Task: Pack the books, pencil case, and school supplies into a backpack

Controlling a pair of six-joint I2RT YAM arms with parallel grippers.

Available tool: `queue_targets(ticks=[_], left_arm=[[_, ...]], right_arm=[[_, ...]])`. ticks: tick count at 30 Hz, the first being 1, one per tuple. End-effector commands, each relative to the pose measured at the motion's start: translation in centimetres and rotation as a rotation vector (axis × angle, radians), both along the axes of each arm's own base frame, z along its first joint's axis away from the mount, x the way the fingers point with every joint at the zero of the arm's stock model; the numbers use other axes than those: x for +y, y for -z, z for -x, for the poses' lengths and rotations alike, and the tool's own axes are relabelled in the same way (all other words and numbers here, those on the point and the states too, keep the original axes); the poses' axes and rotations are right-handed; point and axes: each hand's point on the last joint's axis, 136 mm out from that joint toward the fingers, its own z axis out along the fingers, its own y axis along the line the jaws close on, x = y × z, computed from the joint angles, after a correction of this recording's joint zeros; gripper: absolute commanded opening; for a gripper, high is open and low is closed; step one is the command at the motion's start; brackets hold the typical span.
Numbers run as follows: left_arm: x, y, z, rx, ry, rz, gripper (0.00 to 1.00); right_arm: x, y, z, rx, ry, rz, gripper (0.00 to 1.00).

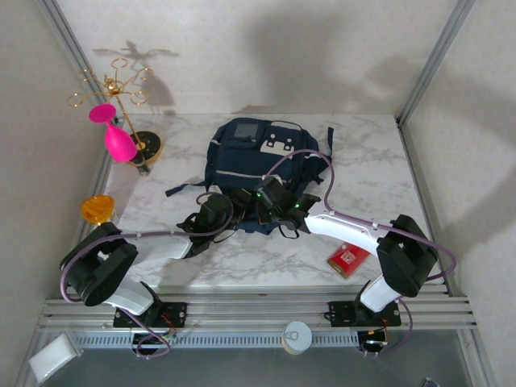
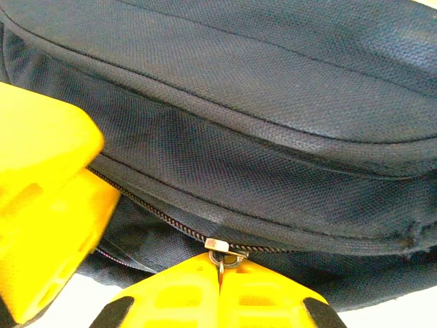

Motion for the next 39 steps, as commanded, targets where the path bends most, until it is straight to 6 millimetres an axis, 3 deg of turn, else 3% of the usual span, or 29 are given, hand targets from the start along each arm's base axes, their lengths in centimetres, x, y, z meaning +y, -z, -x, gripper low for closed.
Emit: queue_targets(ticks=[1,6,11,17,19,21,24,26,29,34,39], left_arm=[[0.0,-0.6,-1.1,-0.015,-0.097,0.075,0.38],[2.1,2.0,-1.6,0.017,-0.162,-0.012,0.00],[4.8,3.2,-2.1,0.027,-0.179,-0.113,0.00],[11.5,2.8,-2.9,0.031,-0.221,-0.287,0.00],[13.6,2.0,-3.6,0.016,-0.219,-0.341,0.00],[14.7,1.2,-4.2,0.004,-0.208,-0.355,0.00],[13.0,-0.3,-4.5,-0.032,-0.121,-0.312,0.02],[10.9,-1.3,-3.6,-0.050,-0.068,-0.251,0.35],[8.0,-3.0,-1.7,-0.097,-0.066,-0.120,0.55],[3.2,-3.1,0.2,-0.083,-0.038,0.037,0.59],[1.4,-1.4,-1.6,-0.046,-0.040,0.027,0.57]], right_arm=[[1.6,-1.3,-0.6,-0.041,-0.041,-0.031,0.00],[0.5,-0.9,-1.1,-0.053,-0.022,0.046,0.00],[-1.9,-0.8,-1.2,-0.047,0.025,0.108,0.00],[-6.7,0.4,-2.2,-0.014,0.109,0.211,0.00],[-7.2,0.4,-2.7,-0.025,0.121,0.238,0.00],[-6.0,0.3,-3.1,-0.022,0.103,0.222,0.00],[-2.5,-0.3,-2.9,-0.029,0.028,0.152,0.00],[-0.8,-1.0,-2.7,-0.033,0.006,0.107,0.00],[0.2,-1.3,-2.5,-0.024,-0.003,0.048,0.00],[0.3,-0.9,-2.3,-0.013,-0.010,0.044,0.00],[0.1,-0.5,-2.2,-0.014,-0.018,0.052,0.00]])
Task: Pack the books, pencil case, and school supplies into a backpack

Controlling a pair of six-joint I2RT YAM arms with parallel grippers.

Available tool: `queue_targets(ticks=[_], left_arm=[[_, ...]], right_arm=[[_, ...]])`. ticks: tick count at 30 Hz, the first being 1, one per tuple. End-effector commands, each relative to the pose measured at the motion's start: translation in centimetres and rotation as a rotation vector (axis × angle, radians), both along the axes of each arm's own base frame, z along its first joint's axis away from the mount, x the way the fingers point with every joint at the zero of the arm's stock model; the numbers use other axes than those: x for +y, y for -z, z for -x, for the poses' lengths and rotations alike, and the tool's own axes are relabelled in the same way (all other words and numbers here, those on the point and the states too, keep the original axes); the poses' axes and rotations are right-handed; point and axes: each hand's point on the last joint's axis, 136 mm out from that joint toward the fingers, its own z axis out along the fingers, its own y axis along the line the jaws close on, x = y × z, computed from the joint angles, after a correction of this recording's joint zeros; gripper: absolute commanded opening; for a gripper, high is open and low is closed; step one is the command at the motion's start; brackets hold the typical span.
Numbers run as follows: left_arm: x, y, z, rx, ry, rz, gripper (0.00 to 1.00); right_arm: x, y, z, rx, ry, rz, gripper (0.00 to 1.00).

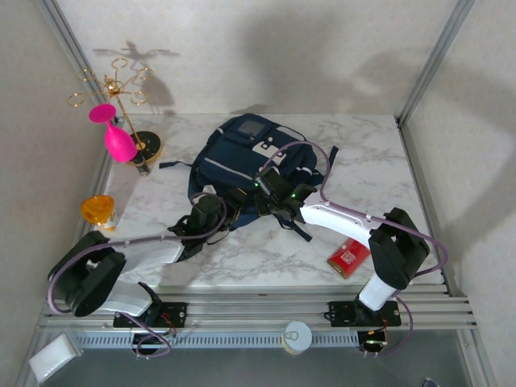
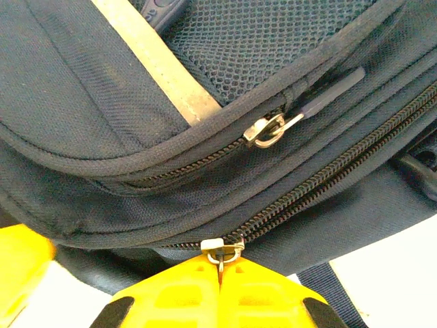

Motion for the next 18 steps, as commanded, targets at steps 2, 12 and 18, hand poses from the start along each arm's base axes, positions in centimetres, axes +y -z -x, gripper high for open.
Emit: queue_targets(ticks=[2,12,18], left_arm=[[0.1,0.1,-2.8,0.002,-0.070,-0.005,0.47],[7.0,5.8,-1.8,0.132,-0.175,-0.302,0.00],[10.1,6.6,-0.9,0.151,-0.184,-0.349,0.00]], right_arm=[[-0.4,-0.1,0.2,-0.006,0.003,0.016,0.00],[-8.1,0.4,-4.2,-0.052,0.211,0.207,0.00],[-13.2,0.3,-8.0,-0.062,0.355,0.248,0.00]])
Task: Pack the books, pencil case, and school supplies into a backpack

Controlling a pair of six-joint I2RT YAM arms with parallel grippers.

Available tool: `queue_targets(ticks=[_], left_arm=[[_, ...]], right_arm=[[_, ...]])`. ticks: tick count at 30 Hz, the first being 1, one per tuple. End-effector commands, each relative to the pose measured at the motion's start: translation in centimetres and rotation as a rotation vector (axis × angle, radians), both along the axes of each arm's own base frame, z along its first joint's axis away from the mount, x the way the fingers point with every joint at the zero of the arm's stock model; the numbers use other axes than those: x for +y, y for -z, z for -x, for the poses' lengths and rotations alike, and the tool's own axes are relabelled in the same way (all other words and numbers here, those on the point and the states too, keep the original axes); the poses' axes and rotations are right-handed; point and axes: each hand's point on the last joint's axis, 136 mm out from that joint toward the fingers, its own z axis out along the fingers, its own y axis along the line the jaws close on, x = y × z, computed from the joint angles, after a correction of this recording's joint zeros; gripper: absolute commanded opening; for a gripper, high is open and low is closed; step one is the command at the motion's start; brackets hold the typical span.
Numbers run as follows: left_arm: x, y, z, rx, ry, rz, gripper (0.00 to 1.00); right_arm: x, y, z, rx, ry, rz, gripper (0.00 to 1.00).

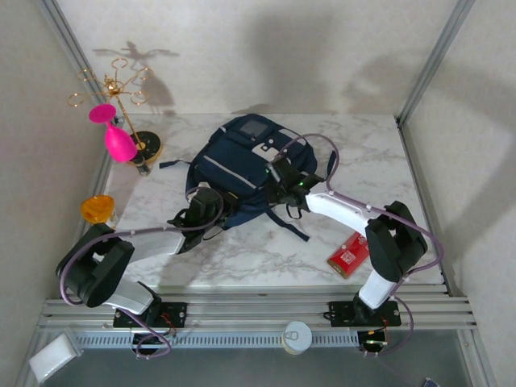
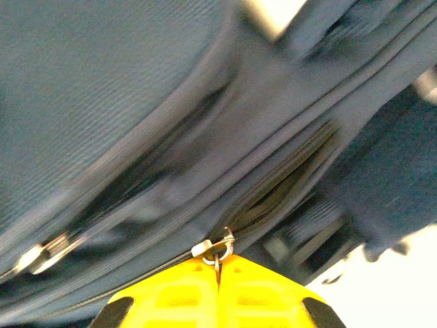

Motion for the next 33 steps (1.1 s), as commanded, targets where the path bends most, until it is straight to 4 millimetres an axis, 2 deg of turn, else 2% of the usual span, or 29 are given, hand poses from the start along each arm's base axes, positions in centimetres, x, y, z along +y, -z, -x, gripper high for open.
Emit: queue_targets(ticks=[1,3,5,8,10,12,13,16,19,21,25,29,33], left_arm=[[7.0,4.1,1.0,0.105,-0.149,-0.246,0.00],[6.8,3.5,0.7,0.091,-0.138,-0.246,0.00],[6.2,2.8,0.4,0.072,-0.111,-0.230,0.00],[5.1,1.7,-0.2,0.046,-0.066,-0.227,0.00],[4.3,0.9,-0.4,0.035,-0.030,-0.230,0.11],[3.7,-0.1,-0.2,0.012,-0.002,-0.224,0.30],[3.4,-0.6,0.0,-0.001,0.008,-0.224,0.35],[3.1,-1.7,0.7,-0.030,0.031,-0.257,0.39],[2.6,-2.7,1.0,-0.045,0.032,-0.261,0.41],[1.6,-3.9,1.0,-0.087,0.040,-0.255,0.41],[0.2,-5.1,0.8,-0.109,0.056,-0.270,0.41],[-0.4,-5.5,0.7,-0.123,0.071,-0.270,0.41],[-1.1,-5.4,0.7,-0.122,0.094,-0.270,0.41]], right_arm=[[-9.1,-0.5,-3.8,-0.058,0.257,0.220,0.00],[-9.3,-0.4,-4.7,-0.061,0.272,0.241,0.00],[-8.5,-0.2,-5.0,-0.041,0.250,0.228,0.00],[-6.3,-0.7,-4.4,-0.035,0.181,0.138,0.00],[-5.6,-1.6,-3.5,-0.035,0.147,0.075,0.00],[-5.1,-2.6,-2.5,-0.035,0.112,0.015,0.13],[-5.1,-3.2,-1.9,-0.038,0.101,-0.015,0.22],[-4.5,-4.3,-0.6,-0.012,0.061,-0.151,0.41],[-3.0,-4.5,-0.3,0.051,0.040,-0.251,0.49],[-1.5,-5.1,-0.8,0.083,0.032,-0.319,0.52],[1.6,-5.6,-2.2,0.141,0.012,-0.439,0.55],[2.9,-4.4,-3.5,0.178,0.033,-0.477,0.56],[4.6,-3.6,-4.4,0.220,0.007,-0.529,0.50]])
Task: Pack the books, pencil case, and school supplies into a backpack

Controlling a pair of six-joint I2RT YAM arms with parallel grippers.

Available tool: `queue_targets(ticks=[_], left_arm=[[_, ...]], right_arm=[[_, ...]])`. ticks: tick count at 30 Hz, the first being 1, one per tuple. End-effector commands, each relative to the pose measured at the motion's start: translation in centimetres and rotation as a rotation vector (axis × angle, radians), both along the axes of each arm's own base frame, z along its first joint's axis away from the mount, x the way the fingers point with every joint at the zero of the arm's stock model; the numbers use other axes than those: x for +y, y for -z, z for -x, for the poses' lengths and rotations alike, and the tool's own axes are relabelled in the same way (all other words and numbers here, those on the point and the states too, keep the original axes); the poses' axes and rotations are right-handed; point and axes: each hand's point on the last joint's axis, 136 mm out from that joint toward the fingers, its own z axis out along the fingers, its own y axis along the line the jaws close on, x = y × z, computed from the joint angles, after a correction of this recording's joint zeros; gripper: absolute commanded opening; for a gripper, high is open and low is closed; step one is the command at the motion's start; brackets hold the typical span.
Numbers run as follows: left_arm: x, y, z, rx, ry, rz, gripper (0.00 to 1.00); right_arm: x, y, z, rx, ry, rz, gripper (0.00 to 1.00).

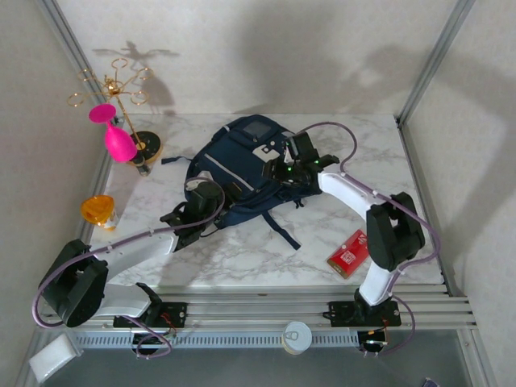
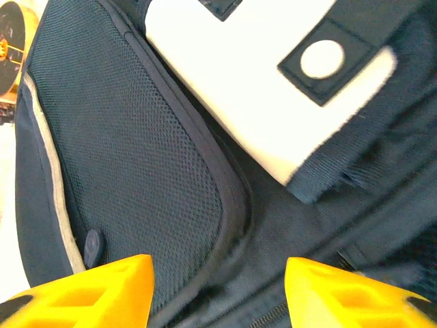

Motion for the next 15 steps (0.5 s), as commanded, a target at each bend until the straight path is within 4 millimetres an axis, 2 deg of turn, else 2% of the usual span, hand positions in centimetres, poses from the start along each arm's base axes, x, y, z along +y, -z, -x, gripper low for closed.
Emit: queue_targets(ticks=[1,7,10,15], left_arm=[[-0.5,-0.1,-0.2,-0.004,0.011,-0.040,0.41],[-1.0,0.0,-0.2,0.000,0.034,-0.069,0.43],[-1.0,0.0,-0.2,-0.005,0.044,-0.081,0.45],[-0.4,0.4,0.6,0.020,0.052,-0.120,0.58]], right_arm=[[2.3,-0.9,-0.9,0.021,-0.025,-0.097,0.48],[3.2,0.0,-1.6,0.036,-0.048,-0.116,0.37],[3.3,0.0,-1.7,0.036,-0.043,-0.125,0.23],[3.7,-0.4,-0.6,0.043,-0.051,-0.180,0.09]])
